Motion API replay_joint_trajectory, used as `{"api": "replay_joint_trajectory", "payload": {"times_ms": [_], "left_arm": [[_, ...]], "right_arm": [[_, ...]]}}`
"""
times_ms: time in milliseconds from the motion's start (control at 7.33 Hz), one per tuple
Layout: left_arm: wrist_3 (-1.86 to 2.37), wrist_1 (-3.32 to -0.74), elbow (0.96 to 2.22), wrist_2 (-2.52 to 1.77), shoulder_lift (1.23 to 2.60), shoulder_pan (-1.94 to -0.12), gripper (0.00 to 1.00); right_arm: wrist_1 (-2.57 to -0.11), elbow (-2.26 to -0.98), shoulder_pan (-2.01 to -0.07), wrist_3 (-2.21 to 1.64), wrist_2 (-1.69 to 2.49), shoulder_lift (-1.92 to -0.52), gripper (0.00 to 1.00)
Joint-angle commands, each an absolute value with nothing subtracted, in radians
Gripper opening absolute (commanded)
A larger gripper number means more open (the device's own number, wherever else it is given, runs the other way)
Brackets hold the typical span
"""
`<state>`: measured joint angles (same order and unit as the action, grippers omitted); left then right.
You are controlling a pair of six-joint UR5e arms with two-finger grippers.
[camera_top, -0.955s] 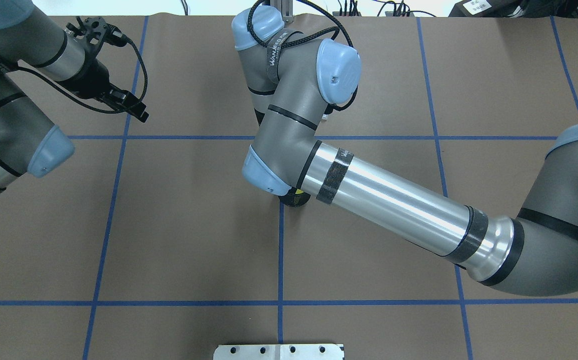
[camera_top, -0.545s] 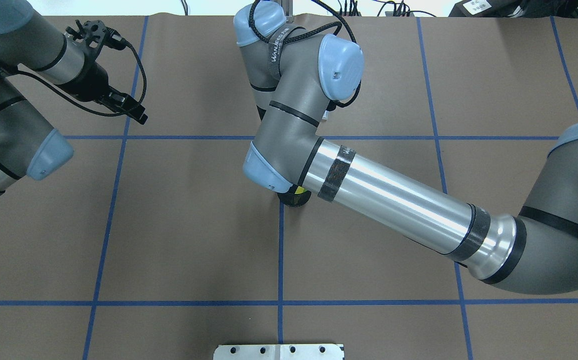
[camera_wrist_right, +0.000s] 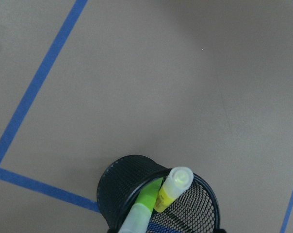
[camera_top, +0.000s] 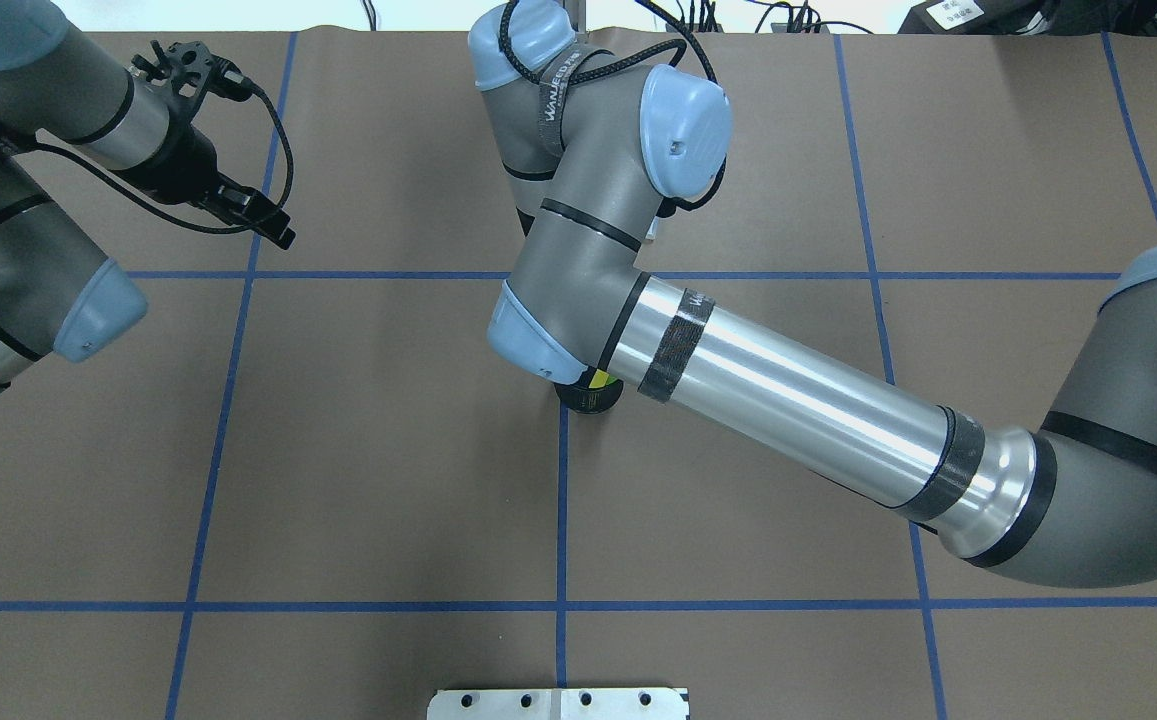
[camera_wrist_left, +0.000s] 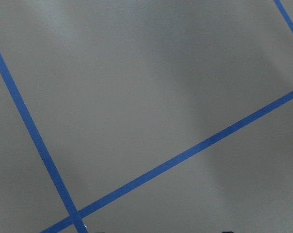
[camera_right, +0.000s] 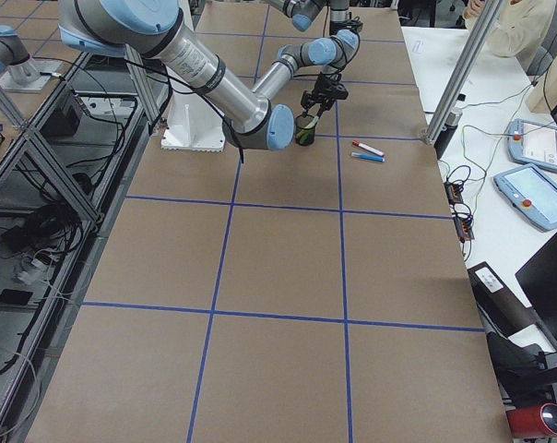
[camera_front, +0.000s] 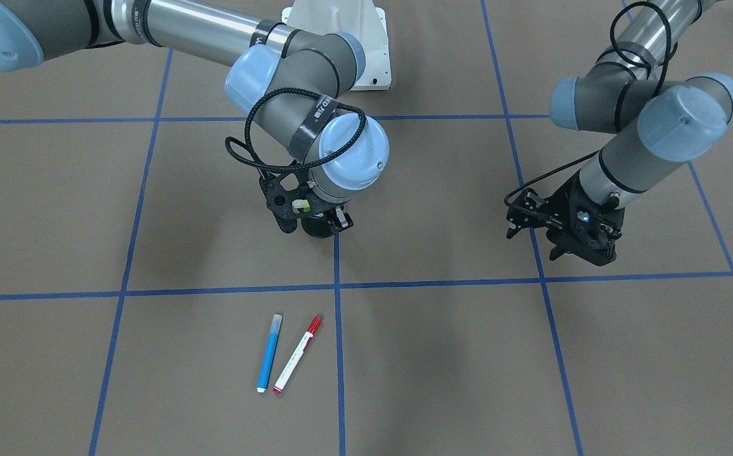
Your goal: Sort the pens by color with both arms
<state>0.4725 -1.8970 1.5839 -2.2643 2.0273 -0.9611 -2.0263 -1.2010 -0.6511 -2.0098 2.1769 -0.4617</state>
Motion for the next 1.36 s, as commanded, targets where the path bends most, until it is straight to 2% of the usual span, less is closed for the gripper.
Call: {"api": "replay_joint_trajectory", "payload": {"times_ms": [0,409,682,955,1227], "left_arm": [[0.474,-1.898,1.585,-2.264,2.028,-0.96,0.85],[0.474,-1.898,1.585,-2.264,2.028,-0.96,0.85],[0.474,-1.898,1.582,-2.263,2.028,-0.957,0.85],[0.474,-1.902,1.583,-2.237,2.028,-0.947,0.85],[0.476,-1.907,1.582,-2.235,2.026,-0.942,0.85]], "right_arm": [[-2.028,-1.201,-0.658,-2.008,2.168,-0.465,0.74],[-2.026,-1.201,-0.657,-2.006,2.167,-0.466,0.69],[-2.026,-1.203,-0.655,-2.008,2.168,-0.463,0.68],[-2.026,-1.203,-0.655,-2.008,2.174,-0.462,0.54],[-2.026,-1.201,-0.655,-2.008,2.172,-0.465,0.5]]}}
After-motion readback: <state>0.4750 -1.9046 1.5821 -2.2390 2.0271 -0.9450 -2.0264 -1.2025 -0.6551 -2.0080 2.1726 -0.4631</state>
